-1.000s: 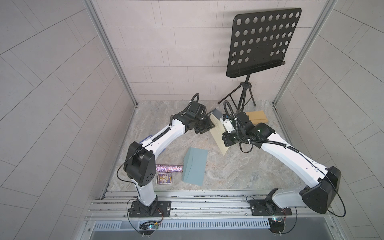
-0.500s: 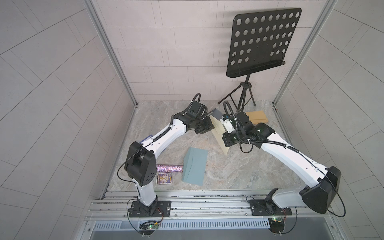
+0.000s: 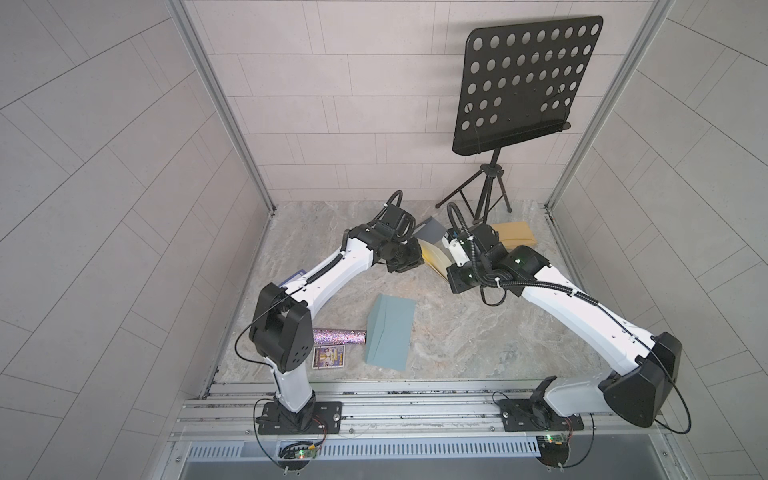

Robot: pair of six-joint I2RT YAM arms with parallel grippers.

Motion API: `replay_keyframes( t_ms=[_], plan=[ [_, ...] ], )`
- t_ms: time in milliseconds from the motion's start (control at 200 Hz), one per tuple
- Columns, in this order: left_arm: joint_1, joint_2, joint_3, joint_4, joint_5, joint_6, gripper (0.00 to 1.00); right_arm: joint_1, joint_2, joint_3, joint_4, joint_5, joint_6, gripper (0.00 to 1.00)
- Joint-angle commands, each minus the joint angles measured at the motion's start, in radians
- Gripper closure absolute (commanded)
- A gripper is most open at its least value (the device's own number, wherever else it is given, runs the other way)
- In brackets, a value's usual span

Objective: Take the letter paper out of the envelope
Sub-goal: Adjust the envelope.

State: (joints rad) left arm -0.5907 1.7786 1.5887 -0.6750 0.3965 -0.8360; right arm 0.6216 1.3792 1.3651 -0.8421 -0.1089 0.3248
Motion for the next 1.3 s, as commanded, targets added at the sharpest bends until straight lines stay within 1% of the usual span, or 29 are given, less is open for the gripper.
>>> replay_keyframes(
  t_ms=[0, 365, 685, 755, 830, 910, 946, 1166, 1296],
  plan=[
    [0.002, 0.033, 0.014, -0.092, -0.061, 0.023, 0.74, 0.007, -0.054, 0.02, 0.03, 0.023, -0.005, 1.0],
    [0.002, 0.039, -0.019, -0.11, -0.09, 0.026, 0.73, 0.015, -0.077, 0.025, 0.047, 0.02, 0.011, 1.0],
    [0.001, 0.038, -0.038, -0.099, -0.087, 0.022, 0.73, 0.024, -0.092, 0.013, 0.046, 0.041, 0.02, 1.0],
    [0.001, 0.033, -0.038, -0.085, -0.073, 0.016, 0.71, 0.03, -0.09, 0.01, 0.044, 0.039, 0.019, 1.0],
    [0.002, 0.029, -0.037, -0.058, -0.047, -0.002, 0.67, 0.044, -0.085, 0.008, 0.043, 0.041, 0.017, 1.0],
    [0.002, 0.025, -0.043, -0.016, -0.004, -0.043, 0.61, 0.058, -0.08, 0.004, 0.043, 0.043, 0.017, 1.0],
    [0.003, 0.025, -0.046, 0.001, 0.016, -0.069, 0.6, 0.062, -0.08, 0.0, 0.045, 0.044, 0.017, 1.0],
    [0.032, 0.017, -0.102, 0.113, 0.119, -0.285, 0.6, 0.079, -0.079, -0.01, 0.046, 0.063, 0.007, 1.0],
    [0.052, 0.008, -0.17, 0.237, 0.182, -0.443, 0.6, 0.082, -0.085, -0.022, 0.053, 0.063, 0.01, 1.0]
  ],
)
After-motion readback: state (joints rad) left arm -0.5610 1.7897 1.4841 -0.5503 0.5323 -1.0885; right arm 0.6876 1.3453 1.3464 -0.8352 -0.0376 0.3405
